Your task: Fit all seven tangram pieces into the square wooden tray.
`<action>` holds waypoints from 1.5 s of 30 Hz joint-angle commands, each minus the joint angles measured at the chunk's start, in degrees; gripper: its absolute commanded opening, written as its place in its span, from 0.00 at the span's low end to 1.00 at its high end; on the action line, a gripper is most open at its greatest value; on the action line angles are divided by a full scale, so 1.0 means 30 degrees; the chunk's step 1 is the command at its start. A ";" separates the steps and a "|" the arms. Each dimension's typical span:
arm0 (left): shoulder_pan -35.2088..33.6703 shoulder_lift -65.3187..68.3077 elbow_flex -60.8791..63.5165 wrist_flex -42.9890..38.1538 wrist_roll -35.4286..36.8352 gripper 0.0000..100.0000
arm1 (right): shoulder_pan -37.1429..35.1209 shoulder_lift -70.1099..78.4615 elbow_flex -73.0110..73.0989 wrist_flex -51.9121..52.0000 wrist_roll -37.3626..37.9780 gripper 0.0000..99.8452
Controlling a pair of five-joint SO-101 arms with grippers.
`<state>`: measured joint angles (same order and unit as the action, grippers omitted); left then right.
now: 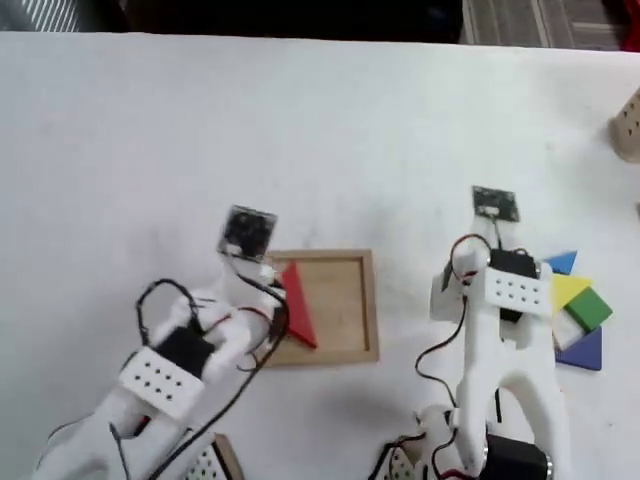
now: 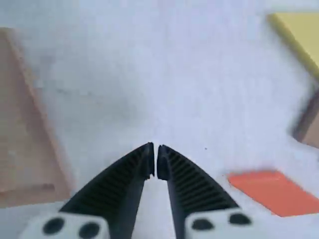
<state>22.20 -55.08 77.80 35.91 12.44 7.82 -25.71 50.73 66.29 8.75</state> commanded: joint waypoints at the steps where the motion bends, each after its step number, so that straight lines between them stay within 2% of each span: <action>1: -0.2740 -0.0454 -0.0176 0.0469 0.0147 0.02 | -0.2183 -0.0601 0.0147 -0.0337 0.0821 0.02; 5: -0.3326 0.0220 -0.0176 0.1260 0.0029 0.02 | -0.5201 -0.0601 0.0147 -0.0923 0.0996 0.02; 16: -0.2154 0.2183 -0.0176 -0.1055 0.0000 0.02 | -1.3934 -0.0630 -0.0176 0.0103 0.0791 0.02; 23: -0.2388 0.2740 -0.0293 -0.1465 0.0000 0.02 | -1.8066 -0.0630 -0.0381 -0.0952 -0.2432 0.02; 26: -0.3326 0.2740 -0.0586 -0.1465 -0.0029 0.02 | -1.9209 -0.0630 -0.0352 -0.1744 -0.3810 0.02; 34: -0.8601 0.2740 -0.2256 -0.1407 0.0176 0.02 | -1.9326 -0.0601 0.1026 -0.5055 -0.5011 0.02; 37: -0.9509 0.2740 -0.2520 -0.1377 0.0176 0.02 | -1.8212 -0.0835 0.1319 -0.5553 -0.4982 0.02; 42: -0.7223 0.2740 -0.2169 -0.0674 0.0029 0.02 | -1.4168 -0.2857 0.0674 -0.3707 -0.4982 0.02; 45: -0.5084 0.2740 -0.2081 0.0264 -0.0293 0.02 | -1.0447 -0.4176 0.0733 -0.3238 -0.4864 0.02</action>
<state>1.45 -47.08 73.58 34.24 12.44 -33.76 -33.89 54.95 55.30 -5.85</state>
